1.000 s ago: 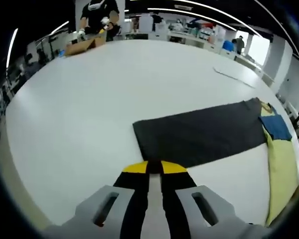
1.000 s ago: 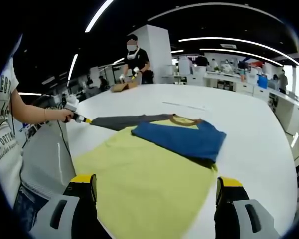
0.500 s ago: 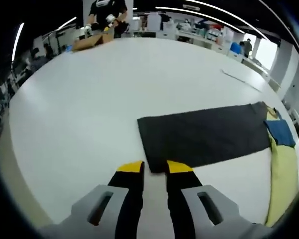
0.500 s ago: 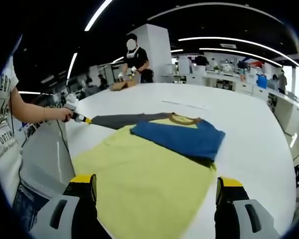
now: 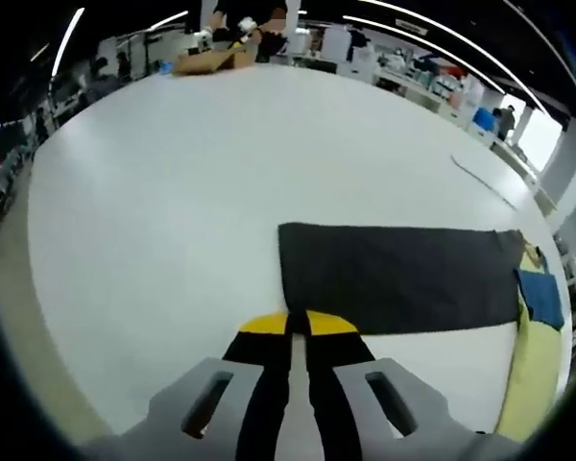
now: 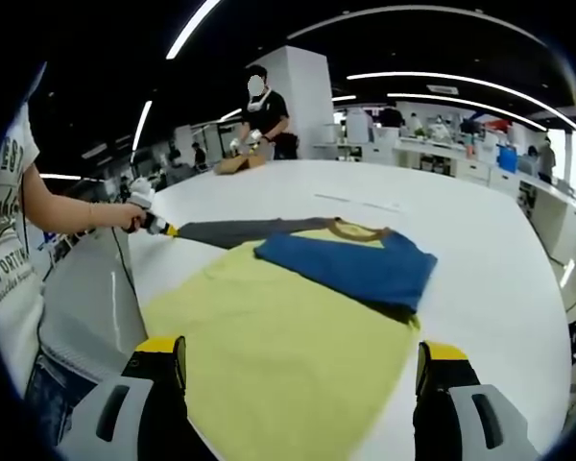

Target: Fold the garment on the visible template until the final outline fits inside the template.

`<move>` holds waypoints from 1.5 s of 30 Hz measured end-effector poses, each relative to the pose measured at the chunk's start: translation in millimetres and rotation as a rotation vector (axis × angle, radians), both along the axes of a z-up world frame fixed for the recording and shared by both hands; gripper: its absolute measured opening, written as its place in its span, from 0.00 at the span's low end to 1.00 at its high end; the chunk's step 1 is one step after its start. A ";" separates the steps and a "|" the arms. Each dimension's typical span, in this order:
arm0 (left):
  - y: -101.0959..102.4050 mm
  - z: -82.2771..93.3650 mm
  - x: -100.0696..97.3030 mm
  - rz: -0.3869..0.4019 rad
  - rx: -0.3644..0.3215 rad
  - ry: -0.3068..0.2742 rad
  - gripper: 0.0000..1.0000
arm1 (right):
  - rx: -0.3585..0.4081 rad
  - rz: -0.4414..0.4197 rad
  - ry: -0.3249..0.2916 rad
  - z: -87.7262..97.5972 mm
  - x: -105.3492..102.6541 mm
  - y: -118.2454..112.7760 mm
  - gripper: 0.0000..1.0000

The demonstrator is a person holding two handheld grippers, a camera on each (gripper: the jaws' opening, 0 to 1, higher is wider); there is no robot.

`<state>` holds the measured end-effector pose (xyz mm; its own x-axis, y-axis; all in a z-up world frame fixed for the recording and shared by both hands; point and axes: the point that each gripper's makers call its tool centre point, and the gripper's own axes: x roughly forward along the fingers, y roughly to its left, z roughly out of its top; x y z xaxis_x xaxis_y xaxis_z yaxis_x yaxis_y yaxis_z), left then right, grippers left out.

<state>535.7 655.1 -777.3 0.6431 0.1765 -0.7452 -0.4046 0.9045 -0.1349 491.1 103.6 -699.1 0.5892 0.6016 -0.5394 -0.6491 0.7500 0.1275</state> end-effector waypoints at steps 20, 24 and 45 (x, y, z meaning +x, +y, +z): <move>-4.9 30.8 11.6 0.009 -0.005 -0.099 0.00 | 0.006 0.004 -0.007 0.8 -1.1 1.2 0.99; -9.5 34.8 13.3 0.008 -0.006 -0.107 0.00 | 0.006 0.003 -0.010 0.8 -1.1 1.5 0.99; -53.2 59.3 35.8 -0.099 -0.058 -0.197 0.00 | 0.027 0.024 -0.026 2.4 -4.3 11.6 0.99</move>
<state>571.6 601.9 -718.0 0.7890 0.0657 -0.6108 -0.2752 0.9268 -0.2558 486.8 115.2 -696.7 0.5882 0.6296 -0.5075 -0.6698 0.7310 0.1305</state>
